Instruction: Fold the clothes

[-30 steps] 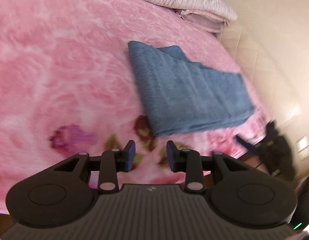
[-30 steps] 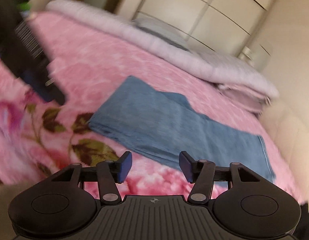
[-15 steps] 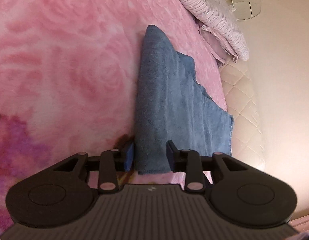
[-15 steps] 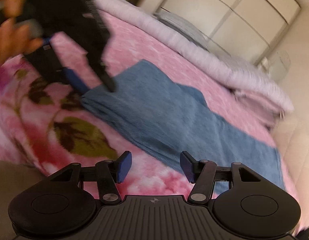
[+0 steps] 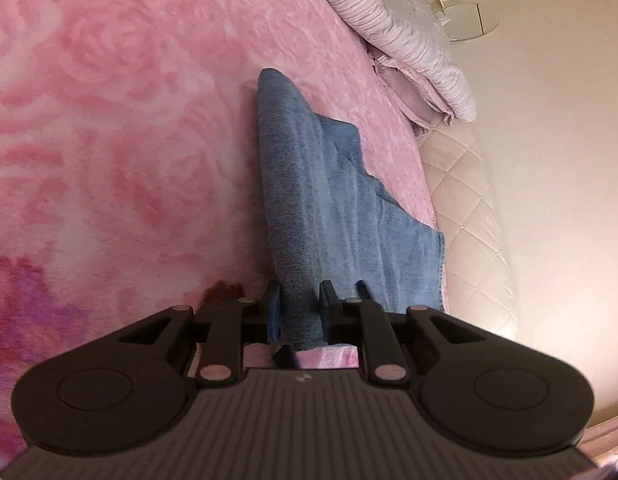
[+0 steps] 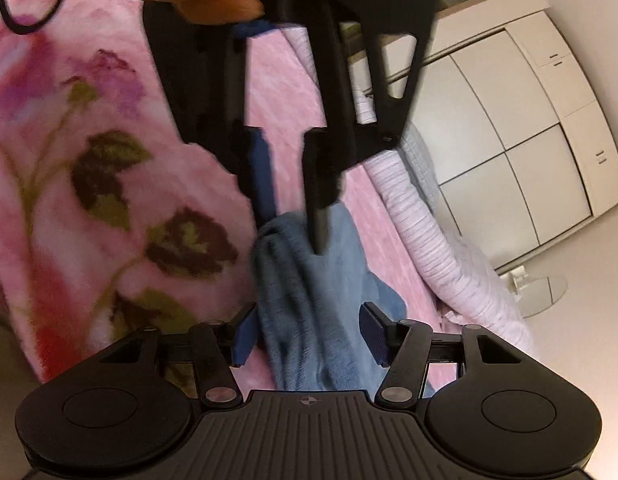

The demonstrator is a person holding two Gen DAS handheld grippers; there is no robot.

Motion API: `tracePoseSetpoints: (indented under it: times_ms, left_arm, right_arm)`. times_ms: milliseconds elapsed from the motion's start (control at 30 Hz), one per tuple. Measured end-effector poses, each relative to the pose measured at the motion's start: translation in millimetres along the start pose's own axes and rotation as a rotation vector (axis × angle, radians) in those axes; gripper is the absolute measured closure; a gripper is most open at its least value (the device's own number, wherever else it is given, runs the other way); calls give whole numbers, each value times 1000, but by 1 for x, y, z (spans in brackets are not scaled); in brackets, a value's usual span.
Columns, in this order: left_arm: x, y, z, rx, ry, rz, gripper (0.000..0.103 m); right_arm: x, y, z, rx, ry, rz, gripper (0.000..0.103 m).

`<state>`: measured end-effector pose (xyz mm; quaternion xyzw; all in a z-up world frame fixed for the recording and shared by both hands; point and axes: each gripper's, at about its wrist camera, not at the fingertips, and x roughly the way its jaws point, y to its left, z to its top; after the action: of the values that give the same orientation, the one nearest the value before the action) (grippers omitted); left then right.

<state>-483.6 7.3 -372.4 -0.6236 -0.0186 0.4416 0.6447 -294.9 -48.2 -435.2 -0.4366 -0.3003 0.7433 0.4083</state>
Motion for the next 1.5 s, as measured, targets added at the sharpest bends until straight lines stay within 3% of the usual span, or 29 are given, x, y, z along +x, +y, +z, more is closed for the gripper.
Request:
tracePoseSetpoints:
  times_ms: [33, 100, 133, 267, 400, 467, 600, 767, 900, 967, 1033, 1167, 1233, 1400, 1433, 1500]
  left_arm:
    - [-2, 1, 1, -2, -6, 4, 89]
    - [-5, 4, 2, -5, -18, 12, 89]
    - [-7, 5, 2, -5, -24, 16, 89]
    - [-16, 7, 4, 30, -59, 55, 89]
    - [-17, 24, -2, -22, -60, 124, 89]
    - [-15, 28, -7, -34, -55, 145, 90]
    - [-13, 9, -7, 16, -73, 160, 90]
    - [7, -46, 4, 152, -98, 110, 90]
    - [49, -101, 13, 287, -65, 20, 89]
    - [75, -120, 11, 326, -24, -19, 88]
    - [101, -138, 9, 364, 16, -56, 87]
    - [145, -147, -5, 377, 107, -62, 87]
    - [157, -145, -10, 373, 142, -63, 87]
    - [178, -144, -10, 366, 158, -53, 87]
    - [180, -143, -7, 365, 155, -51, 86]
    - [186, -143, -1, 361, 148, -41, 83]
  right_arm:
    - [1, -1, -1, 7, -1, 6, 51]
    - [3, -2, -4, 23, -2, 18, 74]
    - [4, -3, -5, 32, -2, 25, 78]
    - [10, -5, -11, 63, -3, 48, 80]
    - [15, -2, -12, 45, -8, 40, 80]
    - [17, -7, -13, 77, -11, 56, 87]
    - [13, -84, -33, 630, -57, 178, 92]
    - [-2, -189, -111, 1370, -199, 242, 92]
    - [-28, -250, -184, 1699, -346, 111, 92]
    - [-39, -267, -228, 1839, -364, 12, 92]
    - [-42, -271, -270, 1957, -304, -78, 92]
    - [-15, -250, -350, 2176, -45, -121, 92]
    - [-6, -244, -364, 2236, -74, -84, 92]
    - [-26, -268, -341, 2120, -168, -152, 92]
    - [-29, -270, -340, 2117, -168, -168, 92]
    - [-20, -257, -351, 2183, -82, -188, 92]
